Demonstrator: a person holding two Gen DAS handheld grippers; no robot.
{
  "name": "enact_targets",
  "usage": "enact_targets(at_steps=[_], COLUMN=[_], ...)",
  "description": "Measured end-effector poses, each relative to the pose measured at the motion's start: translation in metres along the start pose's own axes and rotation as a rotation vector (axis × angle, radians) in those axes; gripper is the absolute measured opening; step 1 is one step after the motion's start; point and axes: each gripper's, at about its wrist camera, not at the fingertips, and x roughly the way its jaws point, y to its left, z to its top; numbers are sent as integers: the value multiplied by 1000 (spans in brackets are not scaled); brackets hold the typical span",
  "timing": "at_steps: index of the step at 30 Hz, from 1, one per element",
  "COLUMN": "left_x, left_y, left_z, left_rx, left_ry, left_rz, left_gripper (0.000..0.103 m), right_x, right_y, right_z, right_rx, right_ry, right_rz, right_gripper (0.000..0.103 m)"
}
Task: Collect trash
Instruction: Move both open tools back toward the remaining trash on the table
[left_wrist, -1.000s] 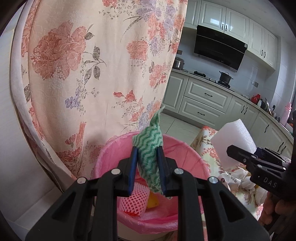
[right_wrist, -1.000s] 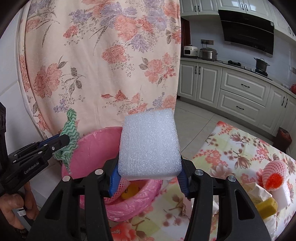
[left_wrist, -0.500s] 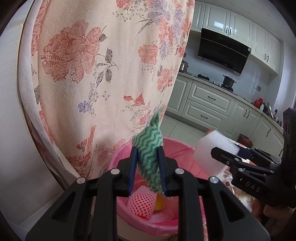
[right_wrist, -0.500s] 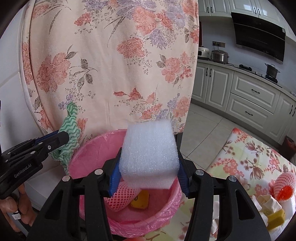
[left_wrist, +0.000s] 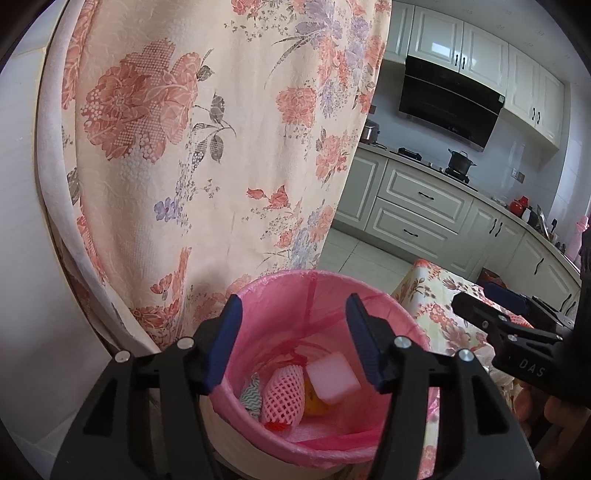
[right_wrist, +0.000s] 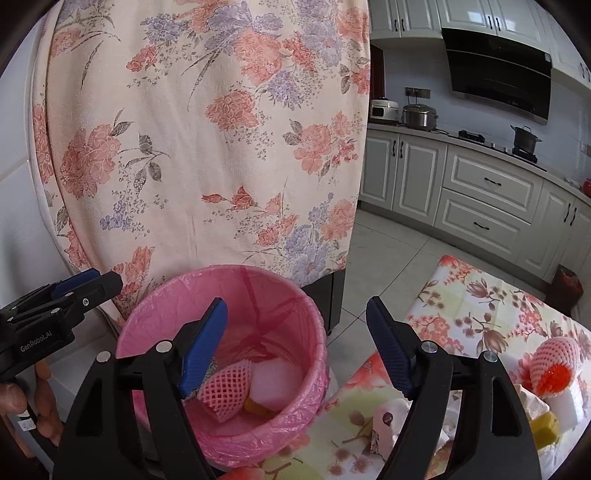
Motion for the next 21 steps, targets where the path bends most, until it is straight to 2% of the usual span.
enact_targets(at_steps=[8, 21], left_x=[-3, -9], left_y=[-18, -63], left_z=[-4, -10], left_rx=[25, 74], left_ry=[-8, -27], left_rz=[-23, -93], left_gripper=[57, 75], right_x=[-26, -74], right_y=[-24, -80], right_z=[-15, -47], right_rx=[28, 96], right_ry=[-25, -50], right_rz=[-62, -196], right_gripper=[75, 75])
